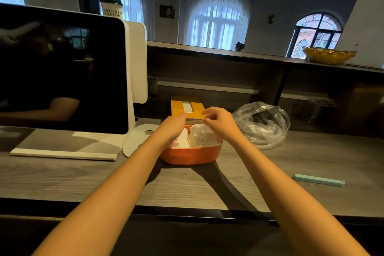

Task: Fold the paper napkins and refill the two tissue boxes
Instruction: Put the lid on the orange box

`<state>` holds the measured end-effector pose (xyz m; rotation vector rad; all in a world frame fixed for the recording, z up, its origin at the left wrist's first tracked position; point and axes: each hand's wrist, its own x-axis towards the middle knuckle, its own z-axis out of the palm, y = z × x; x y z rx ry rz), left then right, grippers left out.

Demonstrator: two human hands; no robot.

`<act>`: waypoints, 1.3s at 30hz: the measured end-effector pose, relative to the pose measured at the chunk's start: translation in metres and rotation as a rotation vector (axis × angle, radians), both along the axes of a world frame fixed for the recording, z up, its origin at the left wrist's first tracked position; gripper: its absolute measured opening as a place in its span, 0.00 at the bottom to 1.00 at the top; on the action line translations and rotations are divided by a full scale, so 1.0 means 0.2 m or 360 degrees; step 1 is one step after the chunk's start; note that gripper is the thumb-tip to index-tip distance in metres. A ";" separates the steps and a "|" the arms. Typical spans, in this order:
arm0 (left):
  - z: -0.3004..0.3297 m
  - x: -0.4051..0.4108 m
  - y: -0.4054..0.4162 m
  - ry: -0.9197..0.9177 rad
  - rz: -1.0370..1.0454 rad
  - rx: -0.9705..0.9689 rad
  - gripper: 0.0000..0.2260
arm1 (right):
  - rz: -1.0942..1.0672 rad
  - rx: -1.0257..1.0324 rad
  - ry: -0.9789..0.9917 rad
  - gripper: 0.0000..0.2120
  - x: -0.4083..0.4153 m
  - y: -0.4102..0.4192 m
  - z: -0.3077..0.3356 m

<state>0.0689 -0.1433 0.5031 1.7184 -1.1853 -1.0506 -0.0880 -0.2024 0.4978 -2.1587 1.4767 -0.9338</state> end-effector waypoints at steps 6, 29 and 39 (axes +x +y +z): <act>-0.03 0.06 -0.04 -0.0046 -0.0050 0.0142 0.33 | 0.0147 0.0598 0.0473 0.25 0.10 0.02 -0.04; -0.22 0.39 0.36 -0.0272 0.0325 -0.0521 0.24 | 0.0171 0.0833 -0.1434 0.11 0.64 0.64 -0.09; -0.43 0.48 0.34 0.0093 0.0403 -0.0395 0.28 | -0.0529 0.0754 -0.0558 0.26 0.94 0.42 -0.35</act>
